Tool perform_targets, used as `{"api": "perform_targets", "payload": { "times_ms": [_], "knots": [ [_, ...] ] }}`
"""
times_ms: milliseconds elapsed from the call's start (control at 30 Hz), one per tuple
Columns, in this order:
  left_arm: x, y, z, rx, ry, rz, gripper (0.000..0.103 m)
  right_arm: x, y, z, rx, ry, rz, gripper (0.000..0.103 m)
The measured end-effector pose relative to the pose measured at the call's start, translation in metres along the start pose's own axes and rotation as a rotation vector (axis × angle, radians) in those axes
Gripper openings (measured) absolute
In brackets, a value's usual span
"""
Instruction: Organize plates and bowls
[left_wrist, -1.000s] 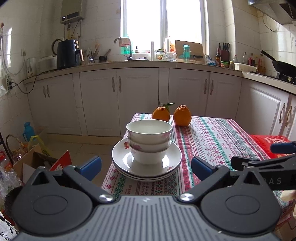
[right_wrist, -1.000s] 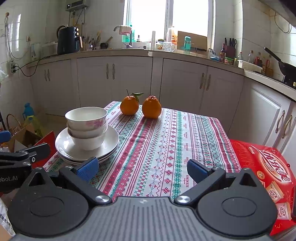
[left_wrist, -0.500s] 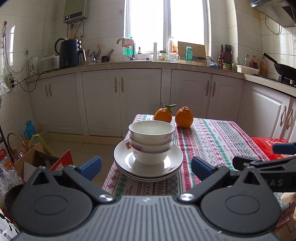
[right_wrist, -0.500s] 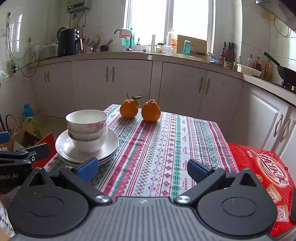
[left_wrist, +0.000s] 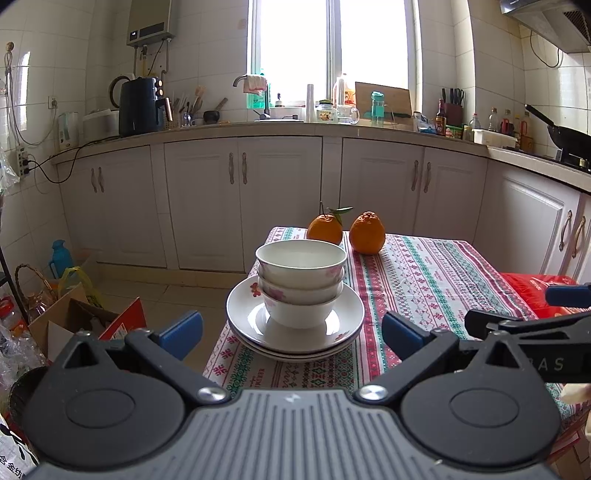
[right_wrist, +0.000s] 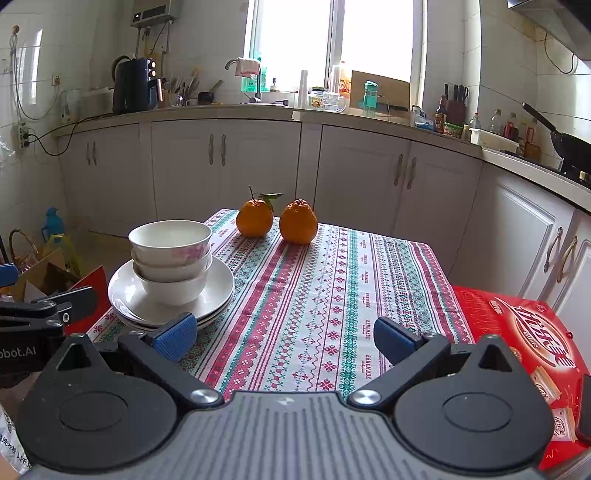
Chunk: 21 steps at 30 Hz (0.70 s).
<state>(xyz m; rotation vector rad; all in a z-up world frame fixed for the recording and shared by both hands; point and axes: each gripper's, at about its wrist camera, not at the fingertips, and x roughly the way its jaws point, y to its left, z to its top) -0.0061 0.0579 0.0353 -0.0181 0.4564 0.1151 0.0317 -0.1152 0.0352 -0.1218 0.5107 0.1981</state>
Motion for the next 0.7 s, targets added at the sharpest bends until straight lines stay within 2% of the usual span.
{"api": "perform_targets", "payload": {
  "times_ms": [700],
  "knots": [
    [-0.0008, -0.0011, 0.0013, -0.006, 0.006, -0.007, 0.102, -0.0014, -0.0009, 0.0004, 0.004, -0.004, -0.007, 0.103]
  ]
}}
